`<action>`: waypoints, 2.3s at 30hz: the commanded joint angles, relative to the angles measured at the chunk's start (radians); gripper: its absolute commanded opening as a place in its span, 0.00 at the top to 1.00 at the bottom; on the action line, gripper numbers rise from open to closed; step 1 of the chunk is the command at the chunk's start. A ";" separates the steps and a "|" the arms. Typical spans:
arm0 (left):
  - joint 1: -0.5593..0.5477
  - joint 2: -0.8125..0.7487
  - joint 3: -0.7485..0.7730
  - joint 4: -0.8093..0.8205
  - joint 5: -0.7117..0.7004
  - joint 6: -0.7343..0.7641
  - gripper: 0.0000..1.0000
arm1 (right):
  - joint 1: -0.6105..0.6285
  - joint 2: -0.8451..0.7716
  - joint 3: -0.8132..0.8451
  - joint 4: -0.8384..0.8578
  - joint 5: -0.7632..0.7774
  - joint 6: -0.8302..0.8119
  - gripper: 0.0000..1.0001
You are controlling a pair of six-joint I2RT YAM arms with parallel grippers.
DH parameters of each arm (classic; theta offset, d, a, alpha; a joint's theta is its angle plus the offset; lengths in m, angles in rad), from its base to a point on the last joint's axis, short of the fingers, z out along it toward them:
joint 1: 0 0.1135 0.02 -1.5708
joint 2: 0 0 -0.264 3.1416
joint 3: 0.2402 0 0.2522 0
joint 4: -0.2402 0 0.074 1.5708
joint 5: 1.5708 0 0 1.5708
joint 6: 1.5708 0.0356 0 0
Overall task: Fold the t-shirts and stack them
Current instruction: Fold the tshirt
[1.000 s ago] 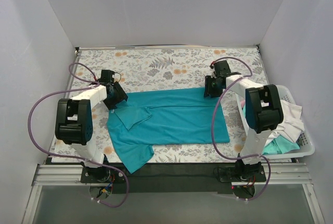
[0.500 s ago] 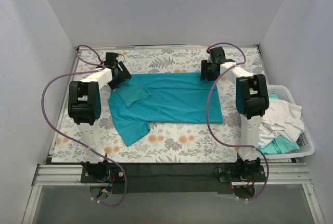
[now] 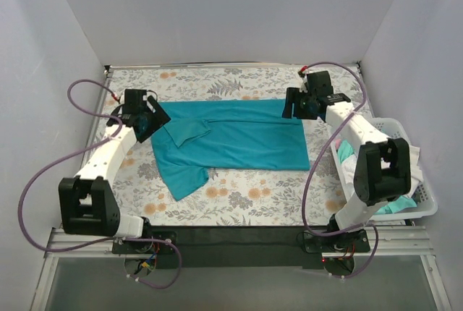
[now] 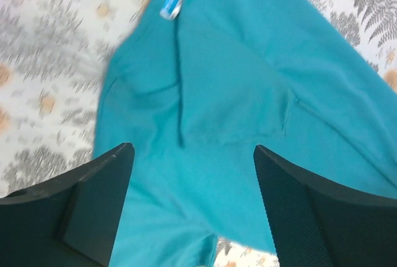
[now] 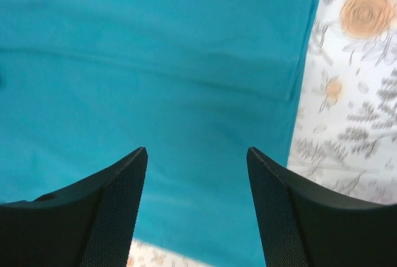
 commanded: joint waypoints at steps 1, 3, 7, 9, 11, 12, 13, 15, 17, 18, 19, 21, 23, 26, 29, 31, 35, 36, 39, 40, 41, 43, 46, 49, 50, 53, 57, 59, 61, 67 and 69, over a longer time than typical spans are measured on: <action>-0.002 -0.138 -0.158 -0.107 -0.007 -0.069 0.29 | 0.020 -0.120 -0.113 -0.033 -0.035 0.025 0.39; -0.006 -0.175 -0.214 -0.117 0.007 -0.090 0.34 | 0.026 -0.191 -0.198 -0.035 -0.051 0.029 0.42; -0.009 -0.183 -0.292 -0.128 0.038 -0.104 0.39 | 0.029 -0.277 -0.308 -0.033 -0.078 0.034 0.44; -0.009 -0.167 -0.323 -0.122 0.052 -0.107 0.41 | 0.029 -0.308 -0.363 -0.032 -0.085 0.034 0.46; -0.010 -0.150 -0.337 -0.119 0.049 -0.104 0.43 | 0.029 -0.317 -0.391 -0.030 -0.090 0.036 0.46; -0.010 -0.134 -0.346 -0.119 0.049 -0.103 0.44 | 0.031 -0.319 -0.407 -0.027 -0.102 0.036 0.47; -0.010 -0.127 -0.351 -0.119 0.047 -0.100 0.45 | 0.029 -0.319 -0.428 -0.018 -0.108 0.036 0.48; -0.010 -0.115 -0.366 -0.110 0.035 -0.098 0.46 | 0.029 -0.317 -0.448 -0.004 -0.124 0.042 0.50; -0.010 -0.107 -0.374 -0.094 0.030 -0.094 0.46 | 0.031 -0.311 -0.468 0.025 -0.137 0.046 0.54; -0.010 -0.103 -0.377 -0.088 0.030 -0.094 0.47 | 0.032 -0.297 -0.468 0.030 -0.150 0.048 0.55; -0.010 -0.086 -0.384 -0.082 0.030 -0.094 0.47 | 0.031 -0.286 -0.471 0.034 -0.154 0.051 0.55; -0.010 -0.068 -0.387 -0.067 0.032 -0.094 0.48 | 0.032 -0.259 -0.477 0.062 -0.160 0.057 0.56; -0.010 -0.046 -0.390 -0.061 0.032 -0.092 0.51 | 0.031 -0.239 -0.485 0.085 -0.154 0.063 0.58; -0.010 -0.040 -0.397 -0.064 0.032 -0.087 0.59 | 0.031 -0.207 -0.494 0.097 -0.128 0.069 0.59; -0.010 -0.046 -0.398 -0.088 0.015 -0.084 0.70 | 0.028 -0.188 -0.503 0.097 -0.088 0.074 0.59; -0.010 -0.051 -0.394 -0.117 -0.014 -0.081 0.84 | 0.018 -0.179 -0.514 0.097 -0.065 0.080 0.59; -0.010 -0.072 -0.386 -0.150 -0.056 -0.092 1.00 | -0.003 -0.170 -0.528 0.088 -0.029 0.082 0.59; -0.010 -0.069 -0.375 -0.154 -0.056 -0.093 1.00 | -0.012 -0.171 -0.529 0.085 -0.018 0.082 0.59; -0.010 -0.051 -0.346 -0.183 -0.057 -0.100 1.00 | -0.025 -0.180 -0.528 0.065 0.019 0.082 0.59; -0.010 -0.046 -0.338 -0.195 -0.054 -0.100 1.00 | -0.026 -0.185 -0.522 0.060 0.019 0.080 0.59; -0.010 -0.043 -0.332 -0.200 -0.050 -0.098 1.00 | -0.025 -0.200 -0.519 0.051 0.017 0.071 0.59; -0.010 -0.051 -0.321 -0.206 -0.042 -0.095 1.00 | -0.026 -0.223 -0.508 0.048 -0.004 0.065 0.57; -0.010 -0.057 -0.306 -0.222 -0.027 -0.090 1.00 | -0.023 -0.277 -0.497 0.017 0.004 0.066 0.55; -0.010 -0.061 -0.294 -0.237 -0.013 -0.086 1.00 | -0.025 -0.318 -0.506 -0.032 0.039 0.075 0.51; -0.010 -0.067 -0.292 -0.240 -0.010 -0.086 1.00 | -0.023 -0.335 -0.519 -0.044 0.053 0.080 0.51; -0.010 -0.074 -0.286 -0.248 0.000 -0.080 1.00 | -0.023 -0.345 -0.546 -0.068 0.092 0.089 0.51; -0.010 -0.080 -0.285 -0.251 0.013 -0.077 1.00 | -0.025 -0.358 -0.589 -0.073 0.103 0.115 0.52; -0.010 -0.080 -0.286 -0.252 0.021 -0.075 1.00 | -0.025 -0.360 -0.595 -0.073 0.109 0.117 0.53; -0.010 -0.080 -0.286 -0.254 0.024 -0.074 1.00 | -0.023 -0.355 -0.601 -0.070 0.119 0.118 0.54; -0.010 -0.083 -0.277 -0.260 0.027 -0.071 1.00 | -0.023 -0.339 -0.624 -0.044 0.119 0.124 0.57; -0.010 -0.084 -0.275 -0.262 0.029 -0.070 1.00 | -0.022 -0.334 -0.629 -0.035 0.114 0.123 0.61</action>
